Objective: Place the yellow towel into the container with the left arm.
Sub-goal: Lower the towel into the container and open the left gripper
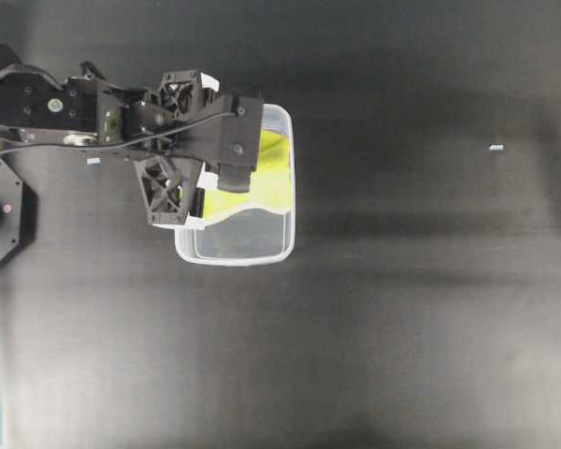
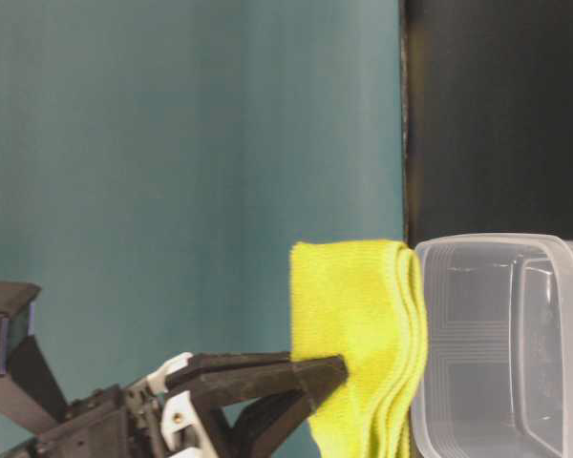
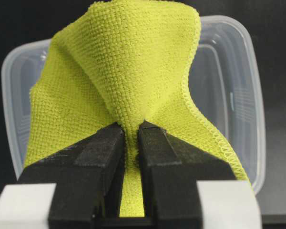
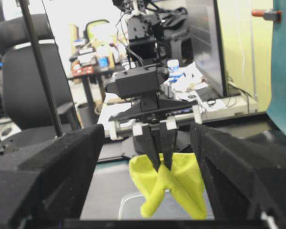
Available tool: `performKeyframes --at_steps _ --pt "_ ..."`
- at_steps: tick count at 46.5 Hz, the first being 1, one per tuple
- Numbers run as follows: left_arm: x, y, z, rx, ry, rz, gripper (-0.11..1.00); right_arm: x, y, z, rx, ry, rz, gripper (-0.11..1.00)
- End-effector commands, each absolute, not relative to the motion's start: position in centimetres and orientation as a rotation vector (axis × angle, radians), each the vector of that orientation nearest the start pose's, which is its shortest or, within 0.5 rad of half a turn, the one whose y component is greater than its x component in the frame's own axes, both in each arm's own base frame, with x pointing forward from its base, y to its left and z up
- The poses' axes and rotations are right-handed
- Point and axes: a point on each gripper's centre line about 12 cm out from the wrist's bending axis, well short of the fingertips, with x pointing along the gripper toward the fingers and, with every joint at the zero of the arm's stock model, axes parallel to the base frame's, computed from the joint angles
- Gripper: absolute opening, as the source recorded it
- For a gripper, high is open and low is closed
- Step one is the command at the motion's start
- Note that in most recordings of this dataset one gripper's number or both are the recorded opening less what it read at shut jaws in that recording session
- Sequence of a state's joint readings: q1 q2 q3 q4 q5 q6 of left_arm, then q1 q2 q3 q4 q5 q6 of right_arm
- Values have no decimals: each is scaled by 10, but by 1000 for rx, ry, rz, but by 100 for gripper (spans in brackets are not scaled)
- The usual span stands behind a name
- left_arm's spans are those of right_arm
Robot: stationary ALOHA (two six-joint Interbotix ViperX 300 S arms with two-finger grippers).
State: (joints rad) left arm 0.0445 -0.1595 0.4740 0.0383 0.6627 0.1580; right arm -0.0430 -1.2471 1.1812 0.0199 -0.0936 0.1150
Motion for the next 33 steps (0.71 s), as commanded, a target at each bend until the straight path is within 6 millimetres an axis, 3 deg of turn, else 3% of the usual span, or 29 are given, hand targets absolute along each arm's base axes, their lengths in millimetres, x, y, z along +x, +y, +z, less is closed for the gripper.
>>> performKeyframes --at_steps 1,18,21,29,33 --pt "363 22 242 184 942 -29 7 151 -7 322 136 -176 -32 71" --pt "359 21 217 206 949 -46 9 151 -7 323 134 -178 -31 71" --pt "360 20 216 210 944 -48 23 151 -7 323 134 -178 -31 71" --pt "364 19 219 211 890 -46 74 151 -6 323 134 -177 -30 71" --pt "364 14 227 212 850 -51 88 151 -7 323 134 -178 -31 71"
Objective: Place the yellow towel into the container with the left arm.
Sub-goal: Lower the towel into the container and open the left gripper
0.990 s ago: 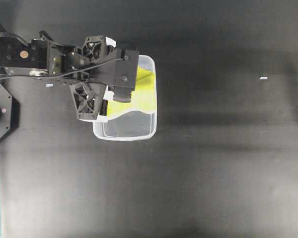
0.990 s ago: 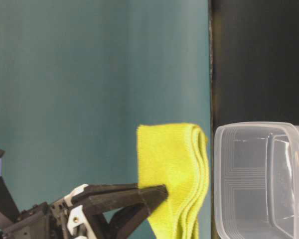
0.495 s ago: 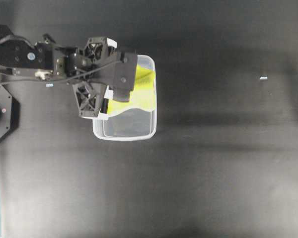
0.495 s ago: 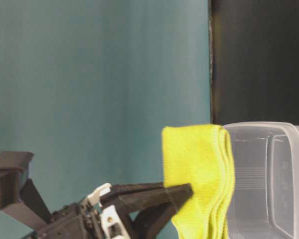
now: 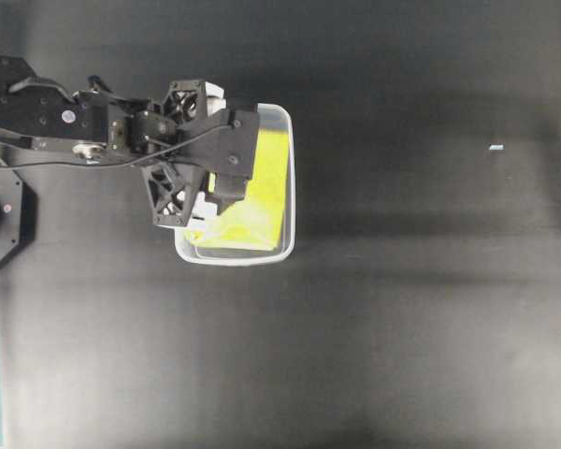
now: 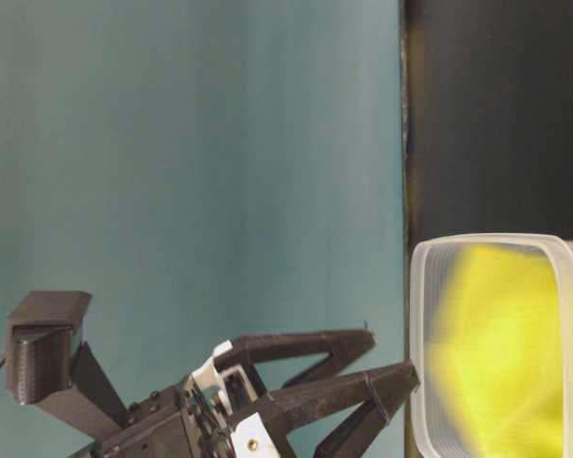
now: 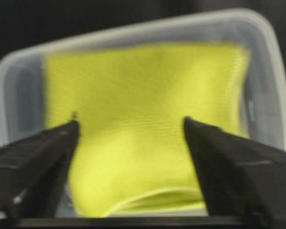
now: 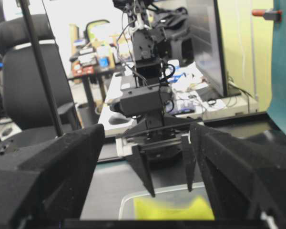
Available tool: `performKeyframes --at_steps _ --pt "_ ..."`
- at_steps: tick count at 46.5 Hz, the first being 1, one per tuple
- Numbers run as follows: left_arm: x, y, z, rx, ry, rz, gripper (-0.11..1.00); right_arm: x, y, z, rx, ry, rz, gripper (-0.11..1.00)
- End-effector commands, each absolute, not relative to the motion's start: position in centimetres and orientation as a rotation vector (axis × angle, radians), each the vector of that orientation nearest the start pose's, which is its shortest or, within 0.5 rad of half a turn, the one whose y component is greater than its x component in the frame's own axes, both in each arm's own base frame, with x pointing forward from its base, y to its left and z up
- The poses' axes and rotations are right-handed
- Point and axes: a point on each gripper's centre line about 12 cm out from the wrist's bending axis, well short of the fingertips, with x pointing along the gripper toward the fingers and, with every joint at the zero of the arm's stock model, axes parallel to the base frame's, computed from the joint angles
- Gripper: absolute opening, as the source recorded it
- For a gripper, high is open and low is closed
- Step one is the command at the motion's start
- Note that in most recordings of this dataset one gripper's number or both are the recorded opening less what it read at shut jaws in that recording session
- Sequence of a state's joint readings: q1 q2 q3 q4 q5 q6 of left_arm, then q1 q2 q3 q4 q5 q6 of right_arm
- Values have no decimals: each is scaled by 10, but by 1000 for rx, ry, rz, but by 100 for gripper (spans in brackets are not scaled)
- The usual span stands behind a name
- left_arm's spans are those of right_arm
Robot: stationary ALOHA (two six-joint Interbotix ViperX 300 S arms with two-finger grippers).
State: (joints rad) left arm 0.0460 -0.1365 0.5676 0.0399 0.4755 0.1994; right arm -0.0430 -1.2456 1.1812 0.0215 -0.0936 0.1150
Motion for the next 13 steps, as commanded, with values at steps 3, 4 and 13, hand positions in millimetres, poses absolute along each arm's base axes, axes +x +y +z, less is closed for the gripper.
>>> performKeyframes --at_steps 3,4,13 --pt "361 10 240 208 800 -51 87 151 -7 322 134 -176 -31 71" --pt "359 8 245 208 784 -53 84 151 -6 322 136 -174 -30 71" --pt "323 4 299 165 592 -28 82 151 -6 322 134 -170 -30 71"
